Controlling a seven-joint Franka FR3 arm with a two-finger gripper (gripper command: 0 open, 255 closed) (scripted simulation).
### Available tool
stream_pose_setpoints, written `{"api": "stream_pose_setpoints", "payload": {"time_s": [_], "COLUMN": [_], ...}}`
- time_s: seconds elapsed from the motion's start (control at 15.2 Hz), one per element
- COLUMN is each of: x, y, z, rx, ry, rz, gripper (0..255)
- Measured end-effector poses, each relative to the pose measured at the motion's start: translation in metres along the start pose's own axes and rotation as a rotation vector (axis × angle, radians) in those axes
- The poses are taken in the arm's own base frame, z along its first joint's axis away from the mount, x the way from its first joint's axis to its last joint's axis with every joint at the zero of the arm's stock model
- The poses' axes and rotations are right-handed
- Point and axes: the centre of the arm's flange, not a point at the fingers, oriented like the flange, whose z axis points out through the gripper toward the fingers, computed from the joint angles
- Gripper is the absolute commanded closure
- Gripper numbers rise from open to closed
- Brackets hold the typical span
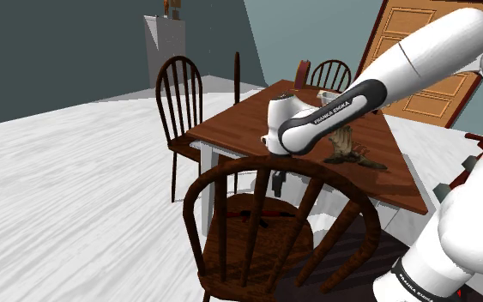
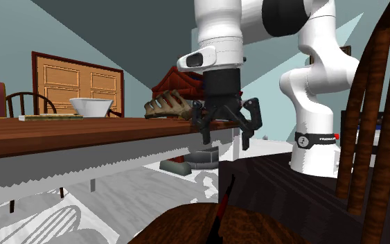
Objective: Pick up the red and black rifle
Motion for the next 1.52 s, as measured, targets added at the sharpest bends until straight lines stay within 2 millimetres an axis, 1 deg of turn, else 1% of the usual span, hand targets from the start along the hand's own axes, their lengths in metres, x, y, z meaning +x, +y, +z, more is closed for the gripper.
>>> {"api": "stream_pose_setpoints", "payload": {"time_s": [0.07, 0.13, 0.2, 0.26, 0.33, 0.4, 0.53, 0.59, 0.79, 1.19, 1.25, 1.52], "x": [0.007, 0.016, 0.021, 0.029, 0.041, 0.048, 0.065, 0.073, 0.084, 0.092, 0.092, 0.092], "y": [0.002, 0.0, -0.001, -0.005, -0.007, -0.01, -0.011, -0.012, -0.018, -0.018, -0.019, -0.019], "z": [0.012, 0.021, 0.032, 0.045, 0.056, 0.067, 0.088, 0.101, 0.121, 0.152, 0.153, 0.154], "rx": [-0.004, -0.008, -0.011, -0.015, -0.018, -0.022, -0.03, -0.033, -0.037, -0.038, -0.038, -0.038], "ry": [-0.005, -0.011, -0.016, -0.021, -0.027, -0.032, -0.042, -0.047, -0.054, -0.055, -0.055, -0.054], "rz": [-0.018, -0.036, -0.056, -0.073, -0.092, -0.111, -0.147, -0.166, -0.188, -0.192, -0.192, -0.192], "gripper": [0, 0, 0, 0, 0, 0, 0, 0, 0, 0, 255, 255]}}
